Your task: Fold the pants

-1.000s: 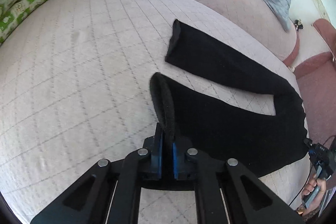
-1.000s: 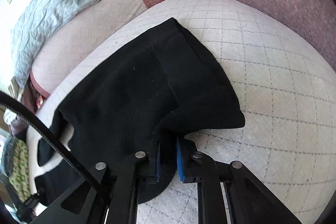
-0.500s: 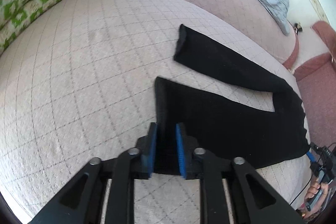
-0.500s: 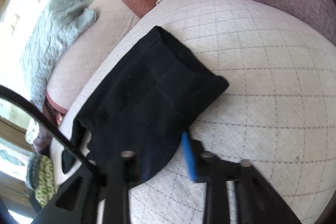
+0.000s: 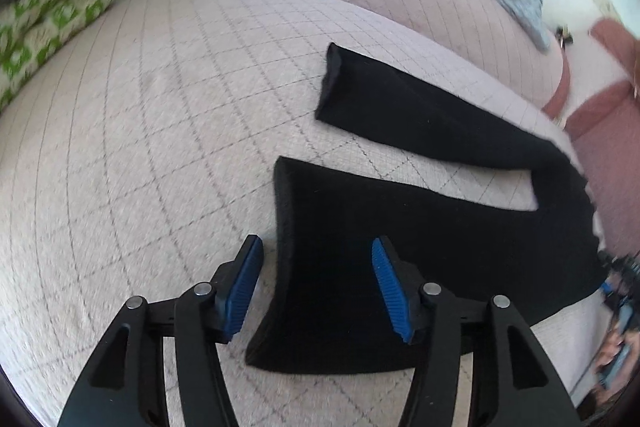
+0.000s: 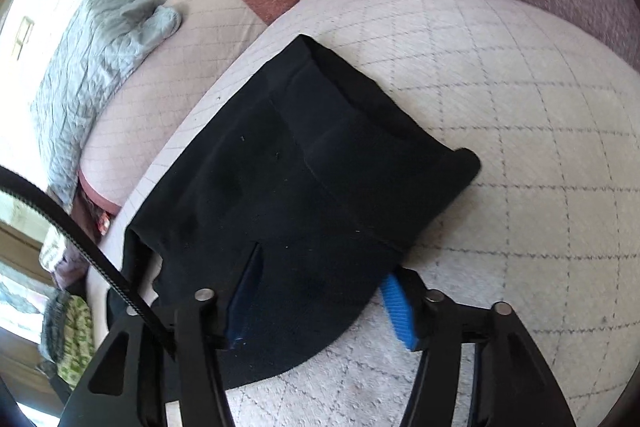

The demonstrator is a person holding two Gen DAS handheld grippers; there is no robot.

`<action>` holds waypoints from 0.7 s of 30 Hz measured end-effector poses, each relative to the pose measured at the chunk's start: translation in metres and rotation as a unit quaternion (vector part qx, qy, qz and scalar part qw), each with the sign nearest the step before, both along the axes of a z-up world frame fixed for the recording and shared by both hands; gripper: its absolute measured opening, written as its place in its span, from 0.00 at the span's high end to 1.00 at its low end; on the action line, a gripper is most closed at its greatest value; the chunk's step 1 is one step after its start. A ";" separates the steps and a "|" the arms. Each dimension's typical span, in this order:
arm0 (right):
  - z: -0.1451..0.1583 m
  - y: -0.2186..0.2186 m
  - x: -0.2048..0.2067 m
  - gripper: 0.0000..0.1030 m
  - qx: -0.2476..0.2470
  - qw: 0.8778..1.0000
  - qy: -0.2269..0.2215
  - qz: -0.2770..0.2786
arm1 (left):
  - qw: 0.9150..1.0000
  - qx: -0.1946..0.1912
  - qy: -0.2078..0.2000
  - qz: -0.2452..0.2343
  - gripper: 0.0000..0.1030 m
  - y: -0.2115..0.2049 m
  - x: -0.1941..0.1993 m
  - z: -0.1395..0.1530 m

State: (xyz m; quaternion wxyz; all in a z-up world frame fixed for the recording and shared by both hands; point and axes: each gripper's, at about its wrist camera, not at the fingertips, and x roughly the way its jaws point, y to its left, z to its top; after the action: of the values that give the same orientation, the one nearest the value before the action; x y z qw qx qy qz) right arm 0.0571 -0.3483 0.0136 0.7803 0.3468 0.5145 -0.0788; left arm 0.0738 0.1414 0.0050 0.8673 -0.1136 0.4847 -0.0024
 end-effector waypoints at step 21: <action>0.037 -0.016 -0.046 0.95 0.006 0.999 -0.009 -0.031 | 0.999 -0.025 0.020 0.002 0.93 -0.001 -0.032 0.036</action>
State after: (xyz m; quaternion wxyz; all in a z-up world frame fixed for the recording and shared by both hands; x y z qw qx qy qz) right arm 0.0113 -0.3644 0.0509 0.7797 0.3685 0.4969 -0.0970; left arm 0.0414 0.1404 0.0412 0.8543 -0.1360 0.5016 -0.0106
